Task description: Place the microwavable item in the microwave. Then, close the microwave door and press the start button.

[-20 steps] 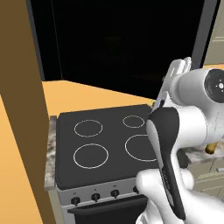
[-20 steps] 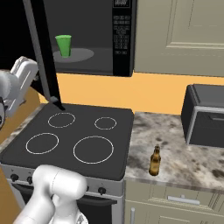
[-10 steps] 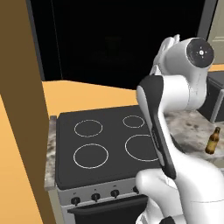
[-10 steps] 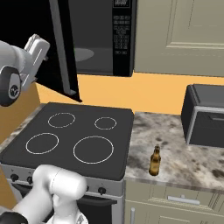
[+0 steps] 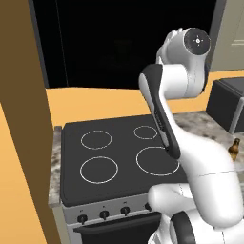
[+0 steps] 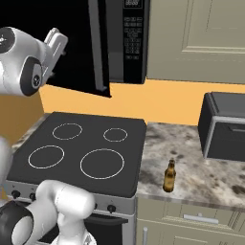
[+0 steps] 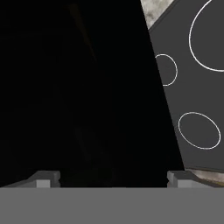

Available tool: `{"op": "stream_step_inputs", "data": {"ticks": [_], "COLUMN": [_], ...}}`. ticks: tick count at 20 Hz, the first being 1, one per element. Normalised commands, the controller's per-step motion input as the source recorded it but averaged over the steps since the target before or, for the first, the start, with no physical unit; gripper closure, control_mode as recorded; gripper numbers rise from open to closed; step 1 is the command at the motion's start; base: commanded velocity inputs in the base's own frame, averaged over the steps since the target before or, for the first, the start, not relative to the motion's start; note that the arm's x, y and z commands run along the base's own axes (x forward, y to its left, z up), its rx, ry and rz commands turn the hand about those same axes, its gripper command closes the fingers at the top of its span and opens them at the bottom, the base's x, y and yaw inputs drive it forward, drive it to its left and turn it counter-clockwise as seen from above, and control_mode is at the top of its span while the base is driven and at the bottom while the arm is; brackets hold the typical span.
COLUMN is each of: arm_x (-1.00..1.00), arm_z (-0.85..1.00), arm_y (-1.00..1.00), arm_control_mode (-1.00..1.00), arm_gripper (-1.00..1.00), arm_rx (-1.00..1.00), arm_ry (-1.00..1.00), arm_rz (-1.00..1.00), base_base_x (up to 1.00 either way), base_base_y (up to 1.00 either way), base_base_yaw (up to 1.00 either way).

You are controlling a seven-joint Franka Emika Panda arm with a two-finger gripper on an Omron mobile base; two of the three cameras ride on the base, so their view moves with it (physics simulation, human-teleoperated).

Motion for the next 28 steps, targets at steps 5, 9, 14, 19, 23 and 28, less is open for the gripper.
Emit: {"op": "stream_step_inputs", "data": {"ticks": [5, 9, 14, 19, 23, 28], "arm_x": [0.72, 0.73, 0.77, 0.44, -0.91, -0.80], "arm_z": [0.00, 0.00, 0.00, 0.00, 0.00, 0.00], "arm_y": [0.00, 0.00, 0.00, 0.00, -0.25, -0.83], "arm_control_mode": [-1.00, -1.00, -1.00, -1.00, -1.00, -1.00], "arm_gripper": [-1.00, -1.00, -1.00, -1.00, -1.00, -1.00], "arm_rx": [0.00, 0.00, 0.00, 0.00, 0.00, 0.05], "arm_ry": [0.01, 0.05, 0.13, 0.14, -0.06, -0.01], "arm_rz": [0.00, 0.00, 0.00, 0.01, 0.06, 0.00], "base_base_x": [0.00, 0.00, 0.00, 0.00, 0.00, 0.00], "base_base_y": [0.00, 0.00, 0.00, 0.00, 0.00, 0.00], "base_base_yaw": [0.00, 0.00, 0.00, 0.00, 0.00, 0.00]}}
